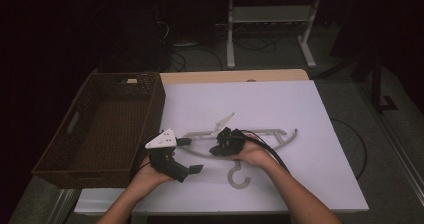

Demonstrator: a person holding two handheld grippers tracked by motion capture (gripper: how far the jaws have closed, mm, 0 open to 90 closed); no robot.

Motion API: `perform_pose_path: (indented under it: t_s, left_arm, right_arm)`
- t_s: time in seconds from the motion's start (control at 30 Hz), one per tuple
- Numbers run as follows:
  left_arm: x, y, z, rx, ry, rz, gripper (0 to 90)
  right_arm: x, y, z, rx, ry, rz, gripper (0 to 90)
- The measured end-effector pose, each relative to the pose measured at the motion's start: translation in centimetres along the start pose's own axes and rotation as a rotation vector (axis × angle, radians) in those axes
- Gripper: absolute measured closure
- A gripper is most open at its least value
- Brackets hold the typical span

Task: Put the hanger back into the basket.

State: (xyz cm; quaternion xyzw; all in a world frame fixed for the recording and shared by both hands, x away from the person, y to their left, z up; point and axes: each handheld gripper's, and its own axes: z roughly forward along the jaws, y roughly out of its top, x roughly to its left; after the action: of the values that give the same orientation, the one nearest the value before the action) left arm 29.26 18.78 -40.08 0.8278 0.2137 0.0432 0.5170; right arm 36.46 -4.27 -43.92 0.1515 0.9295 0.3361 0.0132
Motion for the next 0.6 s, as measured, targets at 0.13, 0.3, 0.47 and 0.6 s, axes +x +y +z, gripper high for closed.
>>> perform_pose_path:
  t_s: [0.13, 0.3, 0.47, 0.6]
  left_arm:
    - [0.0, 0.0, 0.0, 0.003, 0.000, -0.001, 0.0]
    - [0.0, 0.0, 0.2, 0.008, -0.001, 0.006, 0.0]
    - [0.0, 0.0, 0.1, 0.003, -0.001, 0.000, 0.0]
    - [0.0, 0.0, 0.2, 0.005, -0.001, -0.001, 0.0]
  right_arm:
    - [1.9, -0.6, -0.4, 0.011, 0.038, -0.041, 89.6]
    - [3.4, -0.9, -0.7, 0.012, 0.053, -0.077, 89.6]
    - [3.1, -0.9, -2.4, -0.056, 0.008, -0.057, 86.2]
    - [3.2, -1.2, -4.2, -0.093, -0.035, 0.000, 77.7]
